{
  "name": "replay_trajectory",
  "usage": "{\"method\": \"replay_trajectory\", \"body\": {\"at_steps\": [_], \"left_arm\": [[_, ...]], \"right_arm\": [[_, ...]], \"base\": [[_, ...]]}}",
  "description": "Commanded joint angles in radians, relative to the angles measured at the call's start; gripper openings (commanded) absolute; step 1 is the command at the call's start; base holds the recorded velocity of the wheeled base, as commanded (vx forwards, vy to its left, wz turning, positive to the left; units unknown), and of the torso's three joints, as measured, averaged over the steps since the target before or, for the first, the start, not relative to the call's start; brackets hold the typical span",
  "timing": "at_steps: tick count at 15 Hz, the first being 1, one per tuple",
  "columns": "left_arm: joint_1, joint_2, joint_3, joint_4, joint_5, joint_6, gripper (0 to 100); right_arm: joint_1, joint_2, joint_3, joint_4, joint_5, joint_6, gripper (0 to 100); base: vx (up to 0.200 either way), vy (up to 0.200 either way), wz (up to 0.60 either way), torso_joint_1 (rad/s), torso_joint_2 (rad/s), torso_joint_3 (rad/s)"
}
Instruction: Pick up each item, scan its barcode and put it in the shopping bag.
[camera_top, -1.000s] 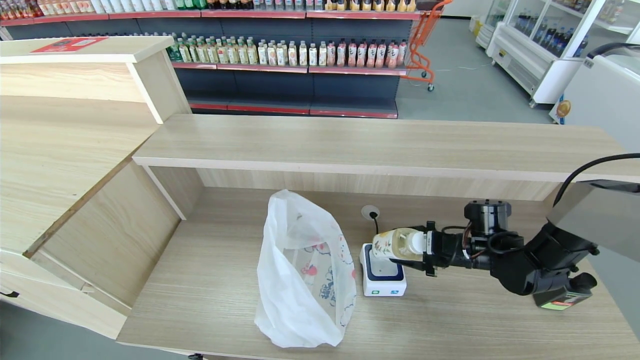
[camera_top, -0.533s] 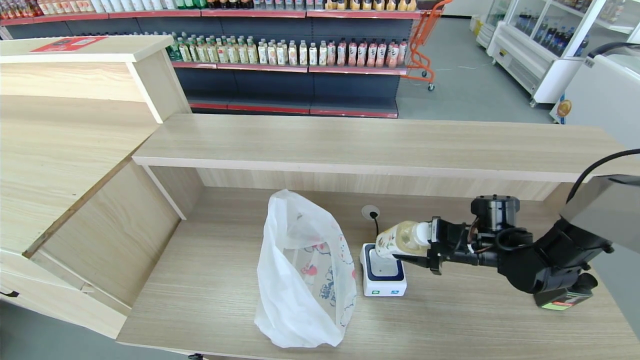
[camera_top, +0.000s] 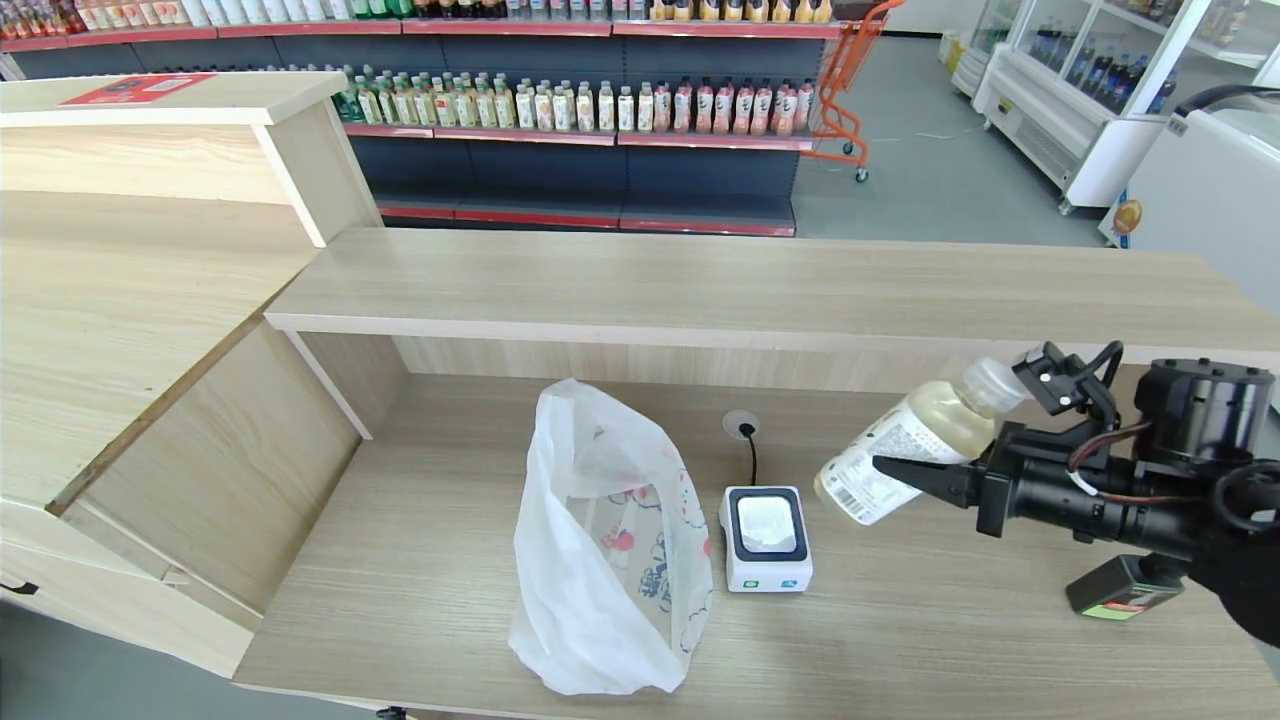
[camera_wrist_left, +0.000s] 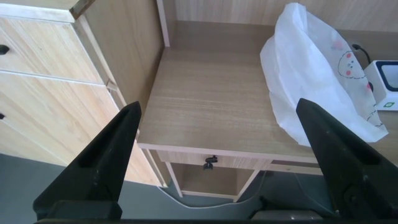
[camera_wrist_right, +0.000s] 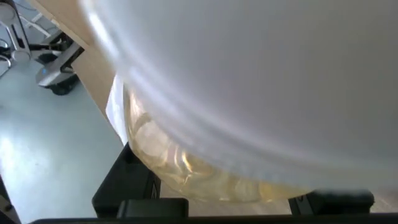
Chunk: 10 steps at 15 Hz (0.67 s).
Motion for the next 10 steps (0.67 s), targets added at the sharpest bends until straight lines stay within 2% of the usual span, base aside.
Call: {"method": "replay_trajectory", "body": {"at_steps": [1,4,9,10], "left_arm": [[0.001,0.000,0.000,0.000,0.000,0.000,100],[-0.001,0.000,0.000,0.000,0.000,0.001,100],[-0.001,0.000,0.000,0.000,0.000,0.000,100],[-0.001,0.000,0.000,0.000,0.000,0.000,100]], "right_arm": [[-0.006,-0.062,0.046,-0.017,-0.004,0.048,0],[-0.004,-0.063,0.054,-0.026,-0.059,0.158,0],[-0.003,-0.066,0.086,-0.026,-0.073,0.187,0],[0.000,-0.065,0.086,-0.026,-0.073,0.190,0]], "base": [[0.000,0.000,0.00,0.000,0.00,0.000],[0.000,0.000,0.00,0.000,0.00,0.000],[0.000,0.000,0.00,0.000,0.00,0.000],[-0.200,0.000,0.00,0.007,0.00,0.002]]}}
